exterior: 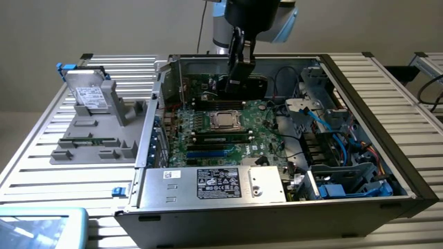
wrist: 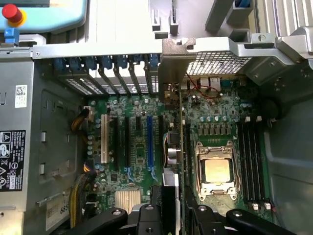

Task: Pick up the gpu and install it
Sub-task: 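Insert the gpu into the slot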

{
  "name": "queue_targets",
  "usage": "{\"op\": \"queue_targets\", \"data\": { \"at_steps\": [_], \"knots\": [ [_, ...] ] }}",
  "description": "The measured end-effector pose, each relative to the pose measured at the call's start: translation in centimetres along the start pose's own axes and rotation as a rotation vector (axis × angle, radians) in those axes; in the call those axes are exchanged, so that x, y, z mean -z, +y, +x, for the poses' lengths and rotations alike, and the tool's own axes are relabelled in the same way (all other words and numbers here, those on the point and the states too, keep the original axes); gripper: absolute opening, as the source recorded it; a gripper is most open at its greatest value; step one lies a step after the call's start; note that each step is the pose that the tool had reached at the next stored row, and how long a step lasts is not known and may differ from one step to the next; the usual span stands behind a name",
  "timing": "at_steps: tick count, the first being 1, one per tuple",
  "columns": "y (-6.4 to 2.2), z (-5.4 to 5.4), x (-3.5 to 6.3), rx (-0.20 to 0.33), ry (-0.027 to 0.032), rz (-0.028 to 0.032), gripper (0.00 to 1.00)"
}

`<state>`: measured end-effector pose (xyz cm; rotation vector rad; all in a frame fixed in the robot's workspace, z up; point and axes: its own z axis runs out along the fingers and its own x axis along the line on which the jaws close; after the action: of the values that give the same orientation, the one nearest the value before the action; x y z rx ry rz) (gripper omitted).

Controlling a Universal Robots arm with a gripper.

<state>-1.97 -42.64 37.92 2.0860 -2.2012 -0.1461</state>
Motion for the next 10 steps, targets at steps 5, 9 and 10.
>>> {"op": "queue_targets", "data": {
  "at_steps": [5,9,10],
  "knots": [
    [0.29,-0.04,-0.16,0.001,0.0046,0.0014,0.29],
    [0.43,-0.05,-0.53,0.018,0.0115,0.0064,0.29],
    [0.43,-0.05,-0.62,0.027,0.0126,0.0080,0.29]
  ]
}}
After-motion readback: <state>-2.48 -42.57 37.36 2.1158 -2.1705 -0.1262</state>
